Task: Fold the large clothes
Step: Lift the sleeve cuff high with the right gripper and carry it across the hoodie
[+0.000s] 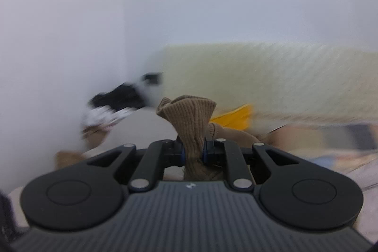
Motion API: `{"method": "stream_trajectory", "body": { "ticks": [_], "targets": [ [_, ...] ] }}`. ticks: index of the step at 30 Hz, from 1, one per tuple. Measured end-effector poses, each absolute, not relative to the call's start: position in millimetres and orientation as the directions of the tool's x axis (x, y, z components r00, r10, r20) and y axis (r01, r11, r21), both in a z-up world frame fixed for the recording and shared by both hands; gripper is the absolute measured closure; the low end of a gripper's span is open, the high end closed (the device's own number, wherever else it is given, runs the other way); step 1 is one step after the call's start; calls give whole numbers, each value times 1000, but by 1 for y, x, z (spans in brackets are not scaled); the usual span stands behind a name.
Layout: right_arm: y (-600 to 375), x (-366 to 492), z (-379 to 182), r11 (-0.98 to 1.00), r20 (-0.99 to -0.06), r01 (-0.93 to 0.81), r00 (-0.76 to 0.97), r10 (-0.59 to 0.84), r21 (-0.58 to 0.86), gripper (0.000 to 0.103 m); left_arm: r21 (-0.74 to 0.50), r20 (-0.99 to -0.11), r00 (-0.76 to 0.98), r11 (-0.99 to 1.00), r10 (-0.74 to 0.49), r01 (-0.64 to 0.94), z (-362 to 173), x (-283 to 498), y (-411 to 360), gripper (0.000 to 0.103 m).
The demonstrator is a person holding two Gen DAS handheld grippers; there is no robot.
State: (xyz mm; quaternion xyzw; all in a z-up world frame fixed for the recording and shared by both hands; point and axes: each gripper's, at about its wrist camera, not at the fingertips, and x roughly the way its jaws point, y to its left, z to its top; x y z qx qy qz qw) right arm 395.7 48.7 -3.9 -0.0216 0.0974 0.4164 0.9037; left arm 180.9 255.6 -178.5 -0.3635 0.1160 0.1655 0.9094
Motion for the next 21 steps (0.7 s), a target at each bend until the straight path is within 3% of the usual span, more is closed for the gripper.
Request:
{"method": "stream_trajectory", "body": {
  "ticks": [4,8,11,16,19,21],
  "targets": [
    [102,389,-54,594,-311,-799,545,778,86,87,-670,-339,896,596,286,-444,-189,163,280,4],
    [120,417,-122,617,-422,-746,490,763,250,87,-674,-373,868,547,328,-497,-204,150,293,5],
    [120,424,-160,614,-438,-703,454,776,358,86,-682,-362,881,557,305,-474,-207,154,294,5],
    [121,418,-168,597,-435,-673,424,795,436,83,-669,-340,903,608,261,-428,-206,161,283,5],
    [124,418,-166,583,-442,-672,398,804,456,70,-677,-323,910,609,260,-414,-204,159,280,5],
    [117,417,-163,575,-441,-660,384,812,484,40,-673,-304,914,619,268,-405,-201,152,275,5]
  ]
}}
